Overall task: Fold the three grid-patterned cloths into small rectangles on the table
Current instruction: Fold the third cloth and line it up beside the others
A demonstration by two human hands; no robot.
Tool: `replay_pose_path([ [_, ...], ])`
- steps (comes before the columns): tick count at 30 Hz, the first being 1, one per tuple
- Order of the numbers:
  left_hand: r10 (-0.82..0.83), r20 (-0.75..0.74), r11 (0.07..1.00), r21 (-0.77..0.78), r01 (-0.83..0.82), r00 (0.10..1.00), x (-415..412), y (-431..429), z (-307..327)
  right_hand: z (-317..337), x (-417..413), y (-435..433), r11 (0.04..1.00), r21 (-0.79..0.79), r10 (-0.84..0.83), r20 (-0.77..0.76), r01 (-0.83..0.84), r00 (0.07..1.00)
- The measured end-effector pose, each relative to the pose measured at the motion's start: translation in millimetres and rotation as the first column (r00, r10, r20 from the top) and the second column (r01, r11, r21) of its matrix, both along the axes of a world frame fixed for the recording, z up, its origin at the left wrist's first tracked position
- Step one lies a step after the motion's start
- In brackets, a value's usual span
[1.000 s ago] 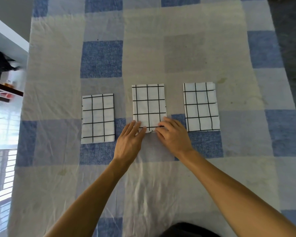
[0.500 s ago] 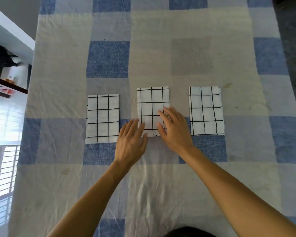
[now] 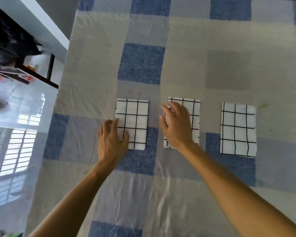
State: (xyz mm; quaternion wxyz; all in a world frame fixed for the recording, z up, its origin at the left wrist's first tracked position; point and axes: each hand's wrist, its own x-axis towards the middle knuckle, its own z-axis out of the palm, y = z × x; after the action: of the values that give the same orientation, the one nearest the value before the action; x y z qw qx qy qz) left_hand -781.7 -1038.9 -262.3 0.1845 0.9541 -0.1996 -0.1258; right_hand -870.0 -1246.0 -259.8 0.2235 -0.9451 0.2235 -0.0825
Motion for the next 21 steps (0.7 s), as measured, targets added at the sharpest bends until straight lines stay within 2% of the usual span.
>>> replay_pose_path([
  [4, -0.357, 0.081, 0.933, 0.086, 0.35, 0.931, -3.6, 30.7, -4.7, 0.5, 49.3, 15.1, 0.998, 0.066, 0.022, -0.07, -0.018, 0.997],
  [6, -0.425, 0.102, 0.904, 0.1, 0.416, 0.899, -3.8, 41.0, -9.6, -4.0, 64.9, 19.0, 0.999, 0.031, 0.013, -0.129, -0.009, 0.992],
  [12, -0.431, 0.217, 0.899, 0.019, 0.438, 0.876, -3.1, 38.7, -16.8, -9.8, 79.7, 16.9, 0.997, -0.036, -0.066, -0.127, 0.062, 0.99],
  [21, -0.37, 0.148, 0.927, -0.005, 0.375, 0.917, 4.7, 31.3, -17.7, -11.6, 97.8, 8.2, 0.997, -0.067, -0.047, -0.166, 0.037, 0.985],
])
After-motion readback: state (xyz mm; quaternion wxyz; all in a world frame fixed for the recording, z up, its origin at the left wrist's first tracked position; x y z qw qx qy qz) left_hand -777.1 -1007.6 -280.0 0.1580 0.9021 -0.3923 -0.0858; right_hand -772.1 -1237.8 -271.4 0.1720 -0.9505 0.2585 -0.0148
